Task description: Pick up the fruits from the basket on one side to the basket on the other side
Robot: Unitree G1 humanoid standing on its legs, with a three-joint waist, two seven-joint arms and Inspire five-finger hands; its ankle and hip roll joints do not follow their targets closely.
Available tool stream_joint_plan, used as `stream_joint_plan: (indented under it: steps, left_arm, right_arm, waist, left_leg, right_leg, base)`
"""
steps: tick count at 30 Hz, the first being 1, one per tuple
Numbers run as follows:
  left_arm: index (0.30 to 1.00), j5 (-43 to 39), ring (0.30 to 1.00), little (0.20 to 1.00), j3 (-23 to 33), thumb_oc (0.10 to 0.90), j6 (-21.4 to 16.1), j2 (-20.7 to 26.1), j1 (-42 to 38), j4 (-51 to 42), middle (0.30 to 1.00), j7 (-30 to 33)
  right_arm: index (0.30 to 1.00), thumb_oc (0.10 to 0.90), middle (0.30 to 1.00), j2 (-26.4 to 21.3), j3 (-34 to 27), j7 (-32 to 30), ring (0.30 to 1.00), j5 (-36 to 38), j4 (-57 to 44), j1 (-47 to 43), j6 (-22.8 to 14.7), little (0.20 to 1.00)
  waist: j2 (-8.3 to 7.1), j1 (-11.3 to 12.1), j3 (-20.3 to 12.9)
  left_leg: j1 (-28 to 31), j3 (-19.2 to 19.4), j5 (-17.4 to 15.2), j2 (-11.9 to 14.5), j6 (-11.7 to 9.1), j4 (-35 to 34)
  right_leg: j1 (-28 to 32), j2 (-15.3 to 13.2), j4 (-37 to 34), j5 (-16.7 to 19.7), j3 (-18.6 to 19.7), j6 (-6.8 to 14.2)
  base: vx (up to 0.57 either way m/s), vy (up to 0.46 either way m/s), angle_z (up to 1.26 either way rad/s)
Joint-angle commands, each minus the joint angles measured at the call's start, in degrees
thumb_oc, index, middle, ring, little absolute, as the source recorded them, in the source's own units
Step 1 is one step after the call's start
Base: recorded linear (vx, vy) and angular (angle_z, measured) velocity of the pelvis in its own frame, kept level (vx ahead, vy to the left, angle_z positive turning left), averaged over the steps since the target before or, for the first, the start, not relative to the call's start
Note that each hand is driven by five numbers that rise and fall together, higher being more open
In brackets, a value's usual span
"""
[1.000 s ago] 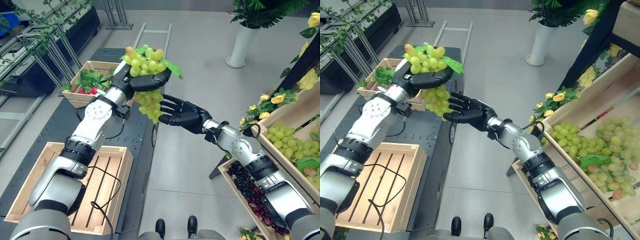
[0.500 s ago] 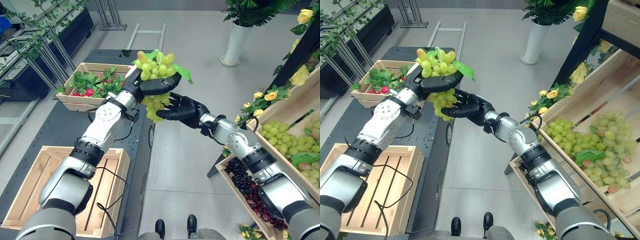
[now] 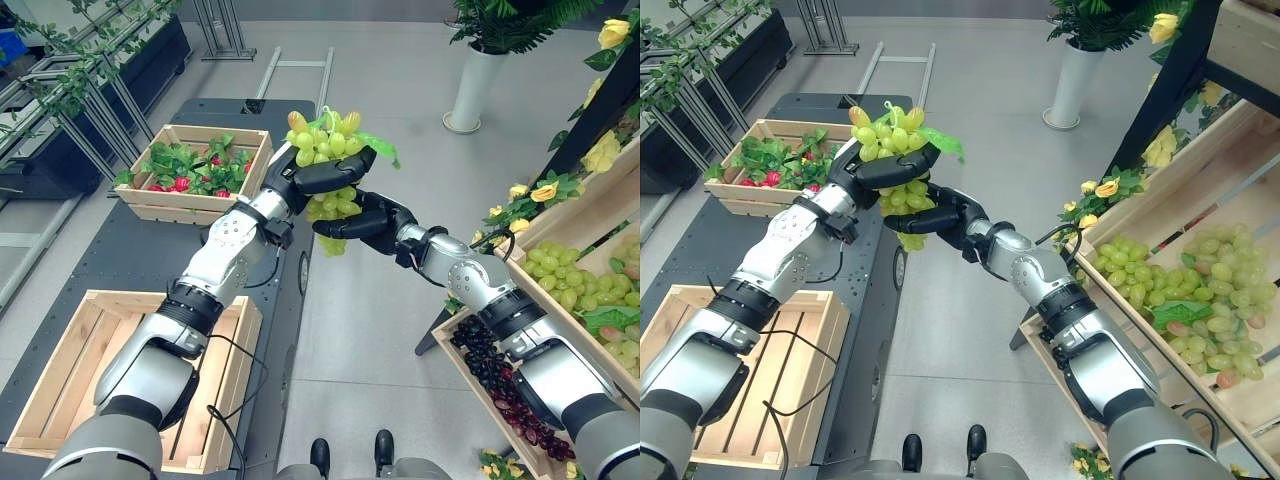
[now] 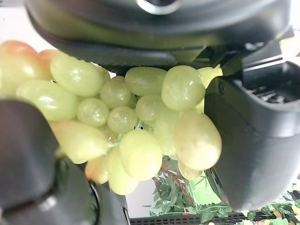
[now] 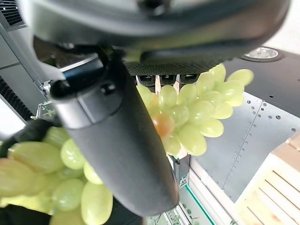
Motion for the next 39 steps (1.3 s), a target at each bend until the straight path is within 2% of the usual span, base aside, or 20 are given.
stream_joint_plan:
  steps: [1,6,16,17,19,27,37,38,39]
  left_arm:
    - [0.3,-5.83,0.3,0.3,-0.35,0.4,-4.73,-3.96,-9.31,-0.74,0.3,-1.44]
    - [0.3,-9.08,0.3,0.3,-0.42,0.4,-3.22,-5.23,-9.56,-3.87,0.3,-1.66]
    - [0.3,-9.1,0.3,0.3,-0.62,0.4,-1.25,-6.56,-8.97,-6.36,0.3,-2.53]
    - [0.3,-9.14,0.3,0.3,-0.74,0.4,-0.97,-6.44,-8.86,-6.69,0.3,-2.45]
    - [0.3,-8.51,0.3,0.3,-0.88,0.4,-0.81,-6.44,-8.72,-6.65,0.3,-2.31]
    - [0.3,-3.84,0.3,0.3,-1.48,0.4,-0.62,-5.43,-8.17,-4.23,0.3,-0.31]
    - [0.3,2.86,0.3,0.3,-1.66,0.4,-3.02,-3.78,-7.8,4.41,0.3,2.64]
    - [0.389,3.83,0.389,0.389,-1.67,0.46,-3.49,-3.59,-7.84,6.02,0.389,3.65]
    - [0.54,5.44,0.54,0.54,-1.51,0.56,-3.66,-3.61,-7.73,6.96,0.54,4.43]
  right_arm:
    - [0.9,0.8,0.9,5.11,-0.05,-1.2,0.9,0.68,5.08,-5.73,-6.98,0.9]
    - [0.9,0.8,0.9,5.97,0.1,-1.71,0.9,1.25,5.78,-6.28,-7.27,0.9]
    - [0.9,0.8,0.9,7.46,-0.27,-2.58,0.9,1.92,6.34,-7.1,-9.33,0.9]
    - [0.655,0.637,0.655,7.48,-0.46,-2.51,0.655,2.29,6.46,-7.03,-9.93,0.655]
    - [0.3,0.4,0.3,7.66,-0.76,-2.93,0.3,2.48,6.26,-6.91,-10.91,0.3]
    - [0.3,0.4,0.3,7.48,-1.94,-5.11,0.3,2.56,5.04,-6.46,-13.32,0.3]
    - [0.3,0.4,0.3,6.69,-3.03,-5.14,0.3,2.24,5.75,-5.96,-14.43,0.3]
    - [0.3,0.4,0.3,6.79,-3.07,-4.97,0.3,2.1,6.06,-5.83,-14.6,0.3]
    - [0.3,0.4,0.3,6.85,-3.13,-4.91,0.3,2.0,6.13,-5.7,-14.61,0.3]
  waist:
    - [-0.84,1.88,-14.11]
    - [-0.85,2.2,-14.22]
    - [-0.81,2.52,-14.26]
    - [-0.81,2.55,-14.36]
    - [-0.8,2.6,-14.38]
    - [-0.72,2.56,-14.1]
    - [-0.48,2.19,-13.91]
    - [-0.47,2.1,-13.84]
    - [-0.48,2.05,-13.77]
  left_leg:
    - [-1.33,-0.75,-4.08,-2.66,0.13,0.06]
    - [-1.31,-1.08,-4.14,-2.65,0.1,0.06]
    - [-1.14,-1.42,-4.24,-2.71,0.21,0.06]
    - [-1.1,-1.39,-4.26,-2.7,0.23,0.06]
    - [-1.12,-1.35,-4.21,-2.67,0.24,0.06]
    - [-1.1,-1.34,-4.18,-2.68,0.31,0.06]
    - [-0.9,-0.99,-4.18,-2.62,0.31,0.06]
    - [-0.91,-0.95,-4.16,-2.6,0.32,0.06]
    - [-0.89,-0.88,-4.16,-2.58,0.33,0.06]
  right_leg:
    - [1.25,-1.41,0.12,-2.37,-0.39,0.41]
    - [1.36,-1.45,0.12,-2.4,-0.63,0.43]
    - [1.56,-1.43,0.12,-2.45,-0.55,0.42]
    - [1.6,-1.42,0.12,-2.45,-0.53,0.44]
    - [1.59,-1.44,0.12,-2.4,-0.5,0.45]
    - [1.53,-1.43,0.12,-2.32,-0.46,0.52]
    - [1.57,-1.43,0.12,-2.19,-0.32,0.64]
    - [1.53,-1.42,0.12,-2.16,-0.28,0.63]
    - [1.53,-1.41,0.12,-2.17,-0.29,0.6]
  base:
    - [0.0,0.0,0.0]
    - [0.0,0.0,0.0]
    - [0.0,0.0,0.0]
    - [0.0,0.0,0.0]
    - [0.0,0.0,0.0]
    - [0.0,0.0,0.0]
    - [0.0,0.0,0.0]
    - [0.0,0.0,0.0]
    - [0.0,0.0,0.0]
